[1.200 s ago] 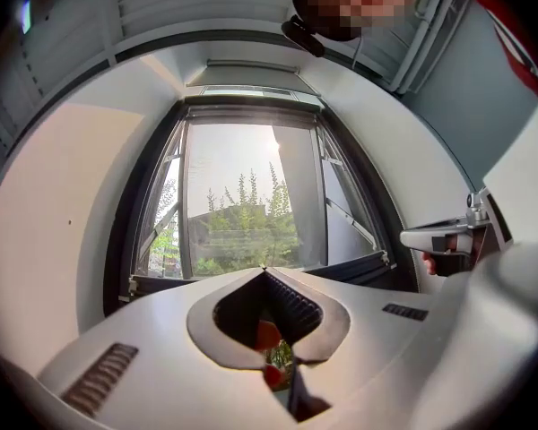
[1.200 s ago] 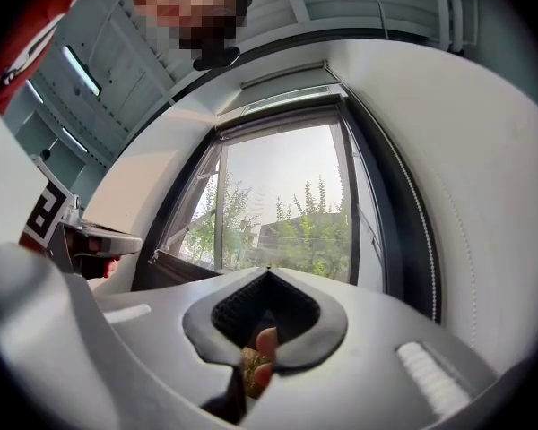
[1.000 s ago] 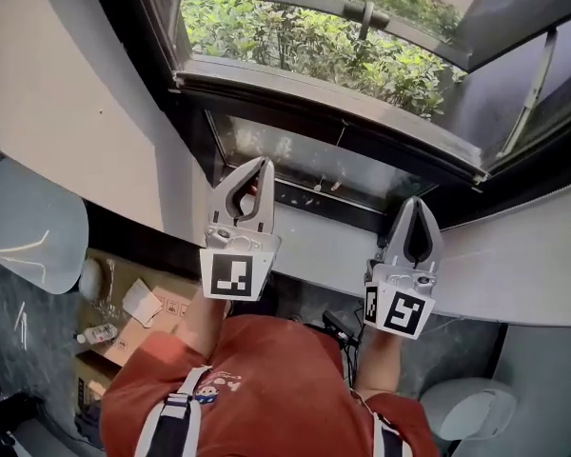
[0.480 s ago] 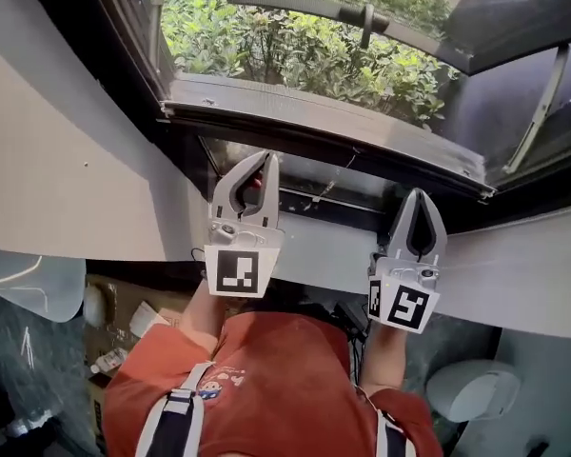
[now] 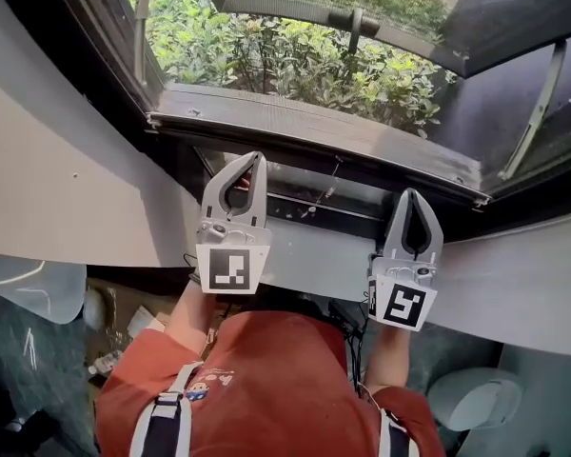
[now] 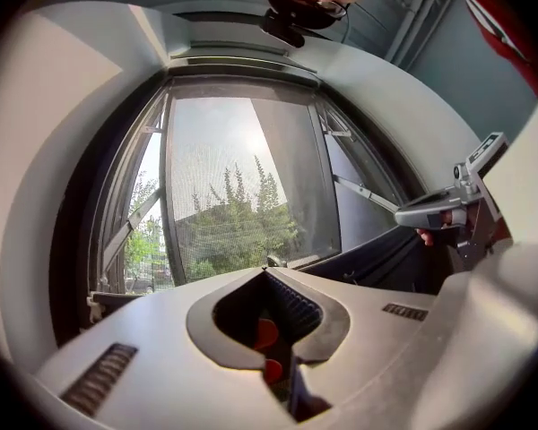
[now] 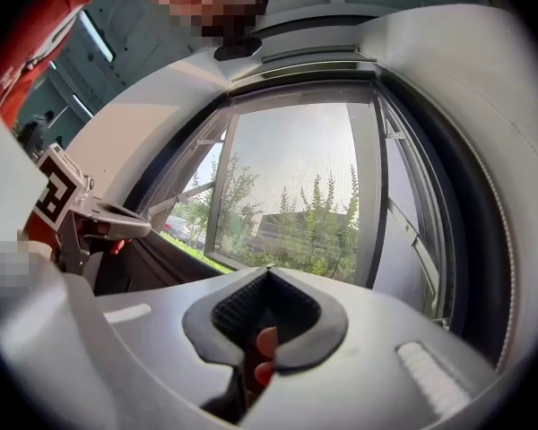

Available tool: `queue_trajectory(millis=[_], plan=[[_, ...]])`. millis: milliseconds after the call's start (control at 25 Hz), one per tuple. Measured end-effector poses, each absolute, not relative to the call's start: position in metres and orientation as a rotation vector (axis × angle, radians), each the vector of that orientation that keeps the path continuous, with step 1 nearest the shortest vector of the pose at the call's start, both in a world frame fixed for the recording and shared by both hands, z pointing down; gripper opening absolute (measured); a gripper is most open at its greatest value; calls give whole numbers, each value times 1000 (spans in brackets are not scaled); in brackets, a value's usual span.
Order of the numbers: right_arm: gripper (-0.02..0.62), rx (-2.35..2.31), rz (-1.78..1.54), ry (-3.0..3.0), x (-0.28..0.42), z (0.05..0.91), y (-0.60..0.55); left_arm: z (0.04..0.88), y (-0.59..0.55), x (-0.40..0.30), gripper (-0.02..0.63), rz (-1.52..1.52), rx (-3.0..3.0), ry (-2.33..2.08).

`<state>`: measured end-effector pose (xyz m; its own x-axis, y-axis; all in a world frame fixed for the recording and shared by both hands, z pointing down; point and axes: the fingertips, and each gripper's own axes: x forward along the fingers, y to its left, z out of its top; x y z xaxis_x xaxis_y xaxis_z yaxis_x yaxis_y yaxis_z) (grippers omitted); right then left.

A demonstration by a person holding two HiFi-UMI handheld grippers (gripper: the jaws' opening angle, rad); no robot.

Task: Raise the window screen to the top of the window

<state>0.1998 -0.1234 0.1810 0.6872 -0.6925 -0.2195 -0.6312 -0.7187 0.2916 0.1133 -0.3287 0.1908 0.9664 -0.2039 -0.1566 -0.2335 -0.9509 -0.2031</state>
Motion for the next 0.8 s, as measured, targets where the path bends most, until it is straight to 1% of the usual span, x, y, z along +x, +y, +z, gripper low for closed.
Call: queue_trajectory(millis=[200,280,320,360,440,520,680,800], plan=[[9,2558,-489,-1122,201,183,-137,195,-330,116,8,127,-2774,307],[11,2485,-454,-1158,200,191,-142,200,-326,118,38,83,-2708,267],[23,2444,-419,-1179,200,198,-144,203,-324,120,51,62,-2674,240],[113,2401,-377,-1194,200,204,-145,206,-322,122,65,39,-2642,214],[124,2317,-319,-1193,200,215,-146,213,-320,125,92,-14,-2568,176],[134,2228,-308,-1173,201,222,-146,220,-320,127,104,-57,-2456,156],[190,2041,-323,-1135,206,232,-147,230,-322,133,127,-148,-2241,98],[212,1931,-307,-1094,214,239,-144,238,-327,137,147,-219,-2134,55]])
